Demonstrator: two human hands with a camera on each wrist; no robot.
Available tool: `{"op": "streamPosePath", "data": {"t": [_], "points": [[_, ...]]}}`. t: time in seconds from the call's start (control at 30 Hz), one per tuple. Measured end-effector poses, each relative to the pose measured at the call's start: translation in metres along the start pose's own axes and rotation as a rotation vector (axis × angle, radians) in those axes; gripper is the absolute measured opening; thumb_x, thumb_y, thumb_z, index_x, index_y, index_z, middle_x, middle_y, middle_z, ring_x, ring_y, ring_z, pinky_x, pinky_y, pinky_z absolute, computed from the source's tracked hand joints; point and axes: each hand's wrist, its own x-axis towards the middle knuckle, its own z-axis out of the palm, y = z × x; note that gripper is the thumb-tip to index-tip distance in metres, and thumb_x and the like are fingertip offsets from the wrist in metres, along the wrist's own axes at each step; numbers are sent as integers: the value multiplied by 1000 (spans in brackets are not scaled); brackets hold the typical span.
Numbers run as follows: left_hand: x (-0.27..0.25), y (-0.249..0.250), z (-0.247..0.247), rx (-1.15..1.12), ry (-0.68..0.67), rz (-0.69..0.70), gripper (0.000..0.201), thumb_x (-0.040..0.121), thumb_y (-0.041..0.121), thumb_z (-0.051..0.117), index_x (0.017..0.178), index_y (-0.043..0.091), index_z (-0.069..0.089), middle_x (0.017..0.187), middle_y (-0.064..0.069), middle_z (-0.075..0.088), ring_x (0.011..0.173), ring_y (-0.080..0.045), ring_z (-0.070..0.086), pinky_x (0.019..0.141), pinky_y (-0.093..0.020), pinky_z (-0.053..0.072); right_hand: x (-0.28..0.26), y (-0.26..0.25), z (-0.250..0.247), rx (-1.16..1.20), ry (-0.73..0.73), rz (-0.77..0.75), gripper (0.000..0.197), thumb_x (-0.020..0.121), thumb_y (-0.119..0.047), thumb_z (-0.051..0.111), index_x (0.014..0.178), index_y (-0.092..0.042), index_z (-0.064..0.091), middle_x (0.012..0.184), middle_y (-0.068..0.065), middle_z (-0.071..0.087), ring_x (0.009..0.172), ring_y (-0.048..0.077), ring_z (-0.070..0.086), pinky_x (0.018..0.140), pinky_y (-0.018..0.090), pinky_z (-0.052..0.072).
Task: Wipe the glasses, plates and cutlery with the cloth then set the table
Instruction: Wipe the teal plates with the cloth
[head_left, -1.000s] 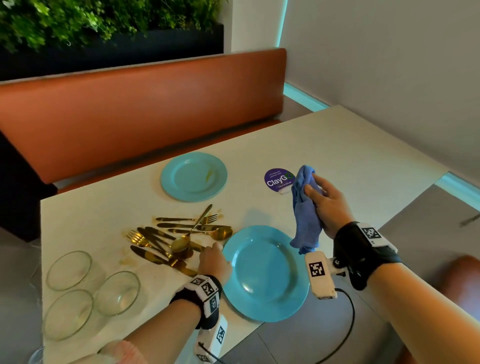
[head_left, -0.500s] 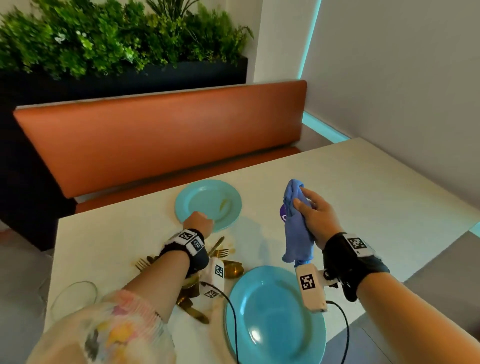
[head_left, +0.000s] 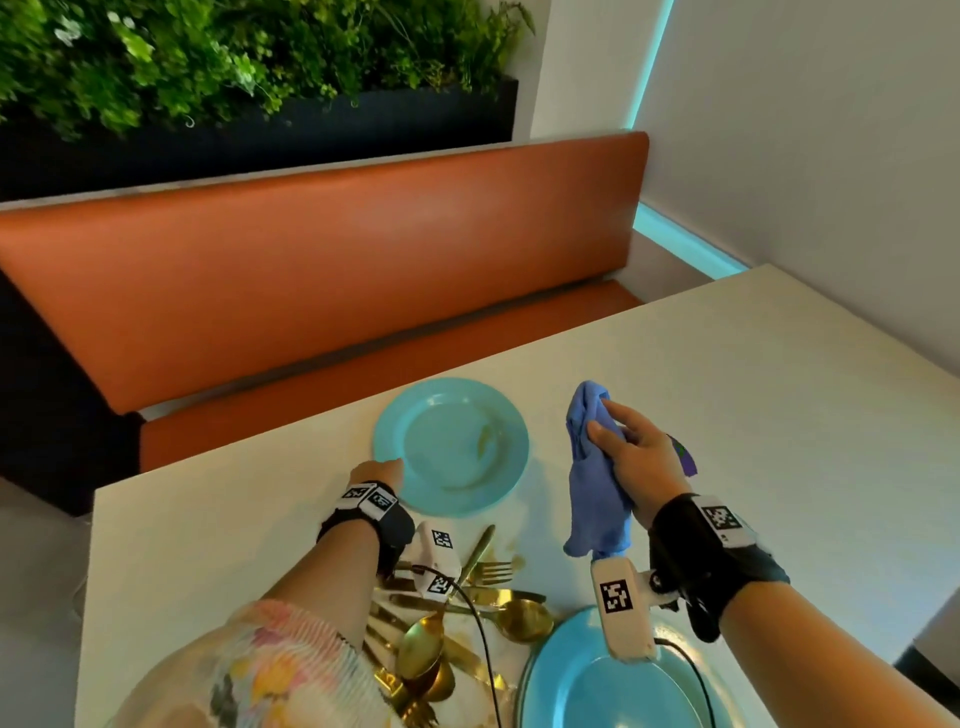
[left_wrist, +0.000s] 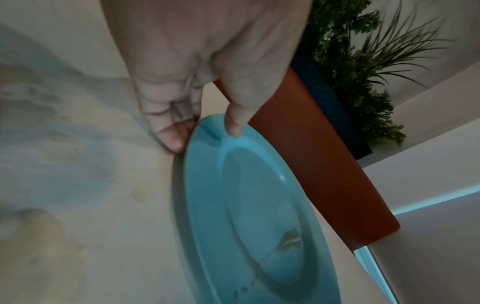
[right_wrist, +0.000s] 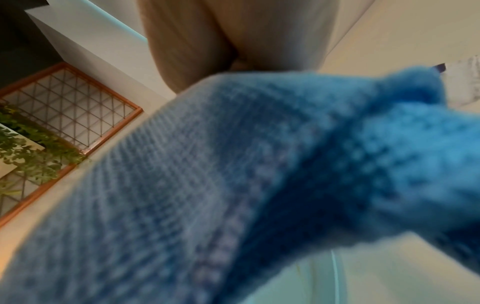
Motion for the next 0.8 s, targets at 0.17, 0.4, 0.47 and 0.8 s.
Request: {"op": "streamPosePath", "data": {"t": [0.17, 0.4, 0.47, 0.8], "points": [[1, 10, -3, -258, 25, 35, 52, 94, 40, 47, 125, -2, 53, 121, -21, 61, 101, -35, 60, 87, -37, 49, 5, 7, 3, -3, 33, 31, 41, 88, -24, 62, 128, -18, 54, 104, 9, 68, 98, 29, 65, 94, 48, 51], [-42, 35, -22, -724, 142, 253, 38, 101, 30, 34, 133, 9, 39, 117, -11, 55, 100, -28, 55, 91, -41, 47, 1, -8, -1, -280, 5, -88, 40, 86, -21, 64, 125, -20, 59, 113, 7, 66, 99, 23, 61, 90, 32, 48], [-66, 40, -32, -778, 140, 350, 38, 103, 29, 28, 134, 13, 41, 118, -7, 54, 96, -23, 52, 82, -34, 45, 0, -19, 1, -447, -33, -161, 40, 87, -21, 63, 126, -21, 58, 117, 10, 65, 100, 26, 61, 88, 28, 44], [-154, 62, -50, -970, -4, 538, 27, 100, 39, 33, 106, 25, 55, 114, -13, 63, 107, -31, 61, 97, -52, 48, -65, -37, 62, -670, -222, -928, 34, 79, -18, 51, 109, -14, 65, 100, 14, 60, 77, 36, 62, 74, 37, 55]]}}
